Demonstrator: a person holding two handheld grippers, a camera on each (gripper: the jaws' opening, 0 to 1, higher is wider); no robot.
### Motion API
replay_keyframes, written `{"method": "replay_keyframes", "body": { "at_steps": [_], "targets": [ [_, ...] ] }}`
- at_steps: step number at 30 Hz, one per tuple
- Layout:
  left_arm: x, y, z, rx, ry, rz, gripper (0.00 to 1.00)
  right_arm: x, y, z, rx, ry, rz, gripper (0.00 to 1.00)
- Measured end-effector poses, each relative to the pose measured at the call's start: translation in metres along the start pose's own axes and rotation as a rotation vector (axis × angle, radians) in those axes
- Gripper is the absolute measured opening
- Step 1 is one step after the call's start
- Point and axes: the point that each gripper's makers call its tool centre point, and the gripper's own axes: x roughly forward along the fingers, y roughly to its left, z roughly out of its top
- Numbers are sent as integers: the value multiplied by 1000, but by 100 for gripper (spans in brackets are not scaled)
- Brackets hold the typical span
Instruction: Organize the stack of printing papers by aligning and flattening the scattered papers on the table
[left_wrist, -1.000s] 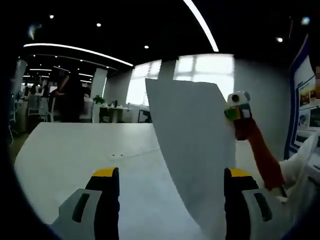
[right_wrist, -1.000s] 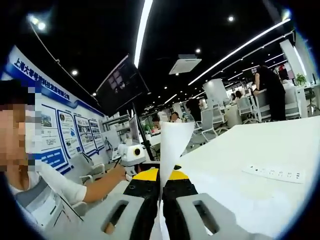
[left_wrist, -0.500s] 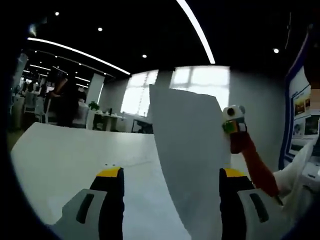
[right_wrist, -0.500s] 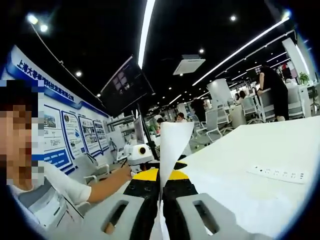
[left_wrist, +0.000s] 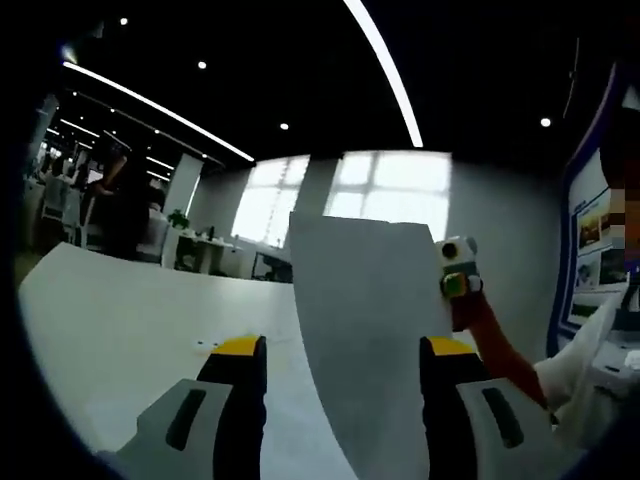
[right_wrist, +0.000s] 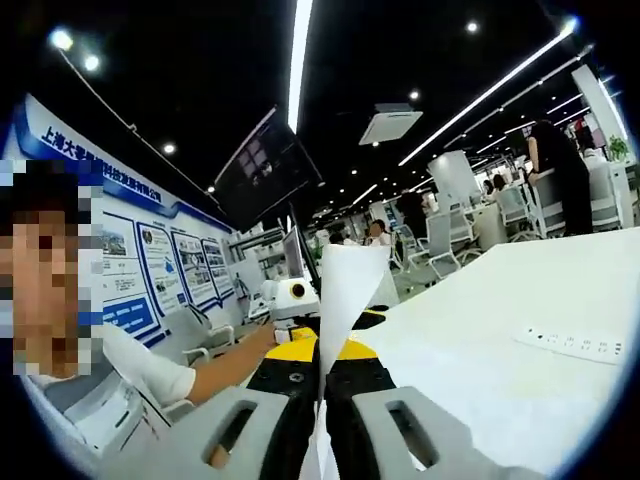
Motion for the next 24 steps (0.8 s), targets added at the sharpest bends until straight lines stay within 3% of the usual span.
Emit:
{"method": "replay_keyframes", "body": {
  "at_steps": [14,19,24],
  "targets": [
    [6,-18,7,-38,-12,-80,40,-2,-10,-3,25,4,-16,0],
    [6,-20,12,-39,-24,-83,45,-6,-16,-3,38,-8,-32,0],
    [7,-19,11,-26,-21,-72,55,-6,2,4,28,-37,52,0]
  ]
}}
